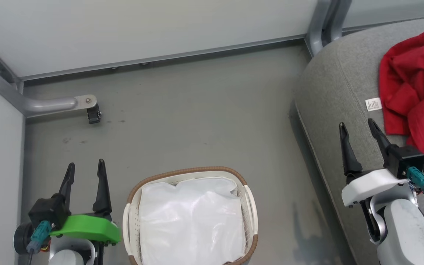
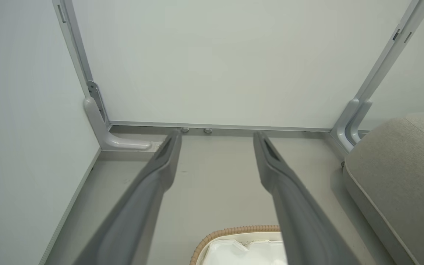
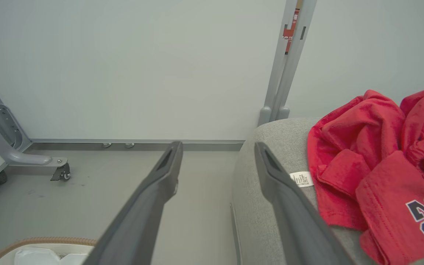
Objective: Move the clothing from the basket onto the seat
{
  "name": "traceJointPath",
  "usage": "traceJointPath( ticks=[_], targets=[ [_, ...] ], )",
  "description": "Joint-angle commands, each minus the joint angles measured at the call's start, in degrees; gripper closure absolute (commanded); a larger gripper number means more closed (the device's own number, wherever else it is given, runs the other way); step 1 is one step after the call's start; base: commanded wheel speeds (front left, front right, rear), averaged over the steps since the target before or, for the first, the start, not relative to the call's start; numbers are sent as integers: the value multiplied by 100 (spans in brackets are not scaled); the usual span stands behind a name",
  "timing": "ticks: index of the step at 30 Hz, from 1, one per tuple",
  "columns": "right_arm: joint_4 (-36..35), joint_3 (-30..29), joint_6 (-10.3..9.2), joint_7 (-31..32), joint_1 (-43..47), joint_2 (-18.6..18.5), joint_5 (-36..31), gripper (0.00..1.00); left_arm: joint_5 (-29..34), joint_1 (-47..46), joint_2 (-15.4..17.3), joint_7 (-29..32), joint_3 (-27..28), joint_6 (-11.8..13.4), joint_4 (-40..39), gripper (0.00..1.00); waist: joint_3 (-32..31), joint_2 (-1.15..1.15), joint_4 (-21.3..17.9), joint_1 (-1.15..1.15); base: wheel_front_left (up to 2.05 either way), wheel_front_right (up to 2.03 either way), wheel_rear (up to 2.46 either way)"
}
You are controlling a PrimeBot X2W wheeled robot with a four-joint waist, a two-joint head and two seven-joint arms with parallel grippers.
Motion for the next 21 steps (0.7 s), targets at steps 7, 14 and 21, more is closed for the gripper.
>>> traceJointPath(
  ticks=[7, 14, 21],
  targets=[
    [-90, -106, -8, -11, 536, 54, -22, 0, 169, 510, -42, -2, 298, 3, 55, 0, -525, 0, 322, 0, 0, 0, 0],
    [-24, -72, -8, -11, 899, 83, -39, 0, 58, 893, -44, -2, 273, 2, -42, 0, -776, 0, 350, 0, 0, 0, 0],
    [19, -42, -8, -11, 1118, 99, -35, 0, -351, 1201, -41, -2, 47, 2, -91, 0, -943, 0, 390, 0, 0, 0, 0]
  ],
)
